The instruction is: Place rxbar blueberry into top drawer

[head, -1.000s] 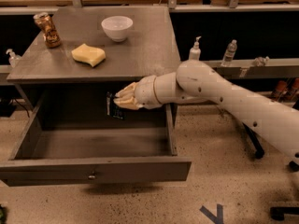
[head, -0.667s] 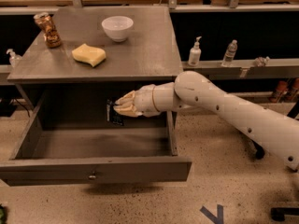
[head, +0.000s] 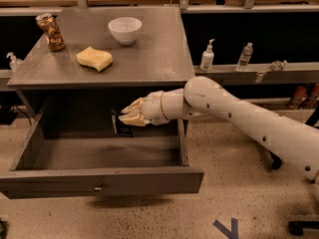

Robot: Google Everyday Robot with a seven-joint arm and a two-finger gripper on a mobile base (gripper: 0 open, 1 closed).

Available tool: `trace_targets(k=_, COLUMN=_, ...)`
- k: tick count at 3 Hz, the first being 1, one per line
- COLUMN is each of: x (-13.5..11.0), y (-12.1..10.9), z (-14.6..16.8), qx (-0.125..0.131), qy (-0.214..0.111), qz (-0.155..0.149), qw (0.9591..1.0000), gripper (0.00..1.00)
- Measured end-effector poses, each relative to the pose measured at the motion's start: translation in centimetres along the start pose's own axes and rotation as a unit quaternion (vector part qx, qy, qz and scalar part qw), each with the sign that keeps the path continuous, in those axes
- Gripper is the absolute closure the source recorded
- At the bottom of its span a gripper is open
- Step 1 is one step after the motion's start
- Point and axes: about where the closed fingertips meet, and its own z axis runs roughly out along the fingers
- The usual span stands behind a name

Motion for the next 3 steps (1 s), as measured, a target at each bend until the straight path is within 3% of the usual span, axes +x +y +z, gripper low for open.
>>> trace_targets(k=1, x=-0.07, y=0.12, z=0.18, qx=-0.002, qy=-0.001, qz=0.000, qw=1.0000, gripper=0.10)
trace_targets(k=2, x=-0.13, y=0.23, z=0.34, qx=-0.004, qy=-0.001, qz=-0.001, qw=1.0000, gripper=0.00)
trace_targets(k=3, x=-0.13, y=0.23, z=0.34, qx=-0.004, qy=-0.001, qz=-0.001, qw=1.0000, gripper=0.00)
